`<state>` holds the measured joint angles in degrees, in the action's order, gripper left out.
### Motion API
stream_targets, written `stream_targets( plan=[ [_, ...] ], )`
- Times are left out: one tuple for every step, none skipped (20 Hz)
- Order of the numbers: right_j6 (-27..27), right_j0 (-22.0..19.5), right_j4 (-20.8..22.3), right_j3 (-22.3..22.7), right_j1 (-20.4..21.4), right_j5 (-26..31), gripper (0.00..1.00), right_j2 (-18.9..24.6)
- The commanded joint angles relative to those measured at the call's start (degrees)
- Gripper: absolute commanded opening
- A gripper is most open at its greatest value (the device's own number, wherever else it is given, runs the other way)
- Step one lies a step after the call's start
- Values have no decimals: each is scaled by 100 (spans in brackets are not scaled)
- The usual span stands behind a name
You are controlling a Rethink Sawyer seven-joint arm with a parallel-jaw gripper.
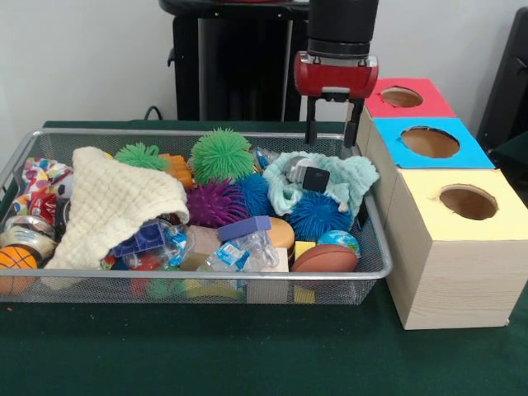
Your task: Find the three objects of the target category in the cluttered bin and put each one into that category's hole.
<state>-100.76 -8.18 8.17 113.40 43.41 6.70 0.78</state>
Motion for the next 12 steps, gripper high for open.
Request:
stream_targets(
  plan=[
    [-1328,77,-360,197,17,-35,100,-380],
    [-1300,74,-372,202,71,7,100,-377],
    [-1252,49,-383,196,128,64,100,-347],
    [-1203,24,-394,190,186,121,100,-316],
    [-1114,-26,-398,147,268,258,100,-310],
    [-1079,-23,-398,134,321,316,100,-329],
    [-1006,-9,-386,45,412,443,100,-421],
    [-983,26,-379,3,467,510,100,-501],
    [-900,95,-319,-167,522,636,100,-707],
    [-859,160,-264,-259,509,647,100,-849],
    [-804,281,-183,-464,467,666,100,-1099],
    [-759,305,-150,-566,431,710,100,-1199]
  ],
)
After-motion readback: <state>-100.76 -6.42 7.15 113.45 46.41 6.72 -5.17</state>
